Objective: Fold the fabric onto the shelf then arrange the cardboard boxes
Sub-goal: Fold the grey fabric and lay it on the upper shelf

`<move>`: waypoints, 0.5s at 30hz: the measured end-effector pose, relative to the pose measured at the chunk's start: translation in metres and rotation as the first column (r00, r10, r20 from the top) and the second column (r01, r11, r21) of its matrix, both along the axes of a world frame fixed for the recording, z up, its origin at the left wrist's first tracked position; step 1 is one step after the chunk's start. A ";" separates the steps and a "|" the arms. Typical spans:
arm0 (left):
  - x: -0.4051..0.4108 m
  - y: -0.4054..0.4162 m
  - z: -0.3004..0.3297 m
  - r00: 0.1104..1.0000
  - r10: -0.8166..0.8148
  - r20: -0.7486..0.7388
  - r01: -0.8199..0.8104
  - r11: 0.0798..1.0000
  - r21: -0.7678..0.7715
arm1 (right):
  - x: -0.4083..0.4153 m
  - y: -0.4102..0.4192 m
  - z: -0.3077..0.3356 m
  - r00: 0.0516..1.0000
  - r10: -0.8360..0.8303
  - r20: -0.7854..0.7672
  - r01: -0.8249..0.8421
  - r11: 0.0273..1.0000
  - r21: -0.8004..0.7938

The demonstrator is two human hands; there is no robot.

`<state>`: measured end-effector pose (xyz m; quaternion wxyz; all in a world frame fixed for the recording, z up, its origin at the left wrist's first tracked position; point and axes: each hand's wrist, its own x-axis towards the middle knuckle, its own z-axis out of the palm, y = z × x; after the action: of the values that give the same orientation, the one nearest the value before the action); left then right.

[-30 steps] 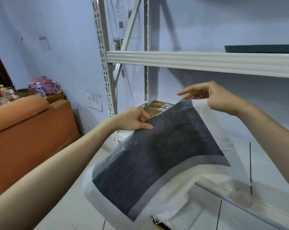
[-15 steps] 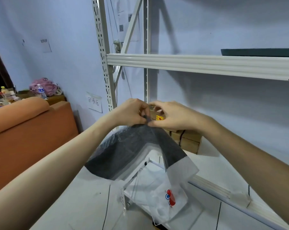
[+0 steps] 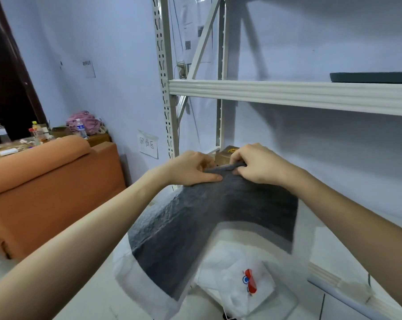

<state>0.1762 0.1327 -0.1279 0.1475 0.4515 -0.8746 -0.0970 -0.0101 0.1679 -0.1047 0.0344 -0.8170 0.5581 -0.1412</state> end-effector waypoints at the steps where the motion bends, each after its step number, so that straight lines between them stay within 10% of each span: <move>1: 0.005 -0.001 -0.004 1.000 -0.001 0.025 0.001 1.000 0.022 | -0.005 -0.003 0.000 1.000 -0.014 -0.002 0.014 1.000 0.002; 15: 0.015 -0.005 0.014 0.982 0.030 -0.188 -0.032 0.999 -0.009 | -0.027 -0.006 -0.003 0.992 0.037 0.122 -0.052 0.991 0.123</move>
<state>0.1907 0.1281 -0.1139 0.2333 0.4530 -0.8503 -0.1316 -0.0366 0.1618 -0.1081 0.1223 -0.8155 0.5444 -0.1538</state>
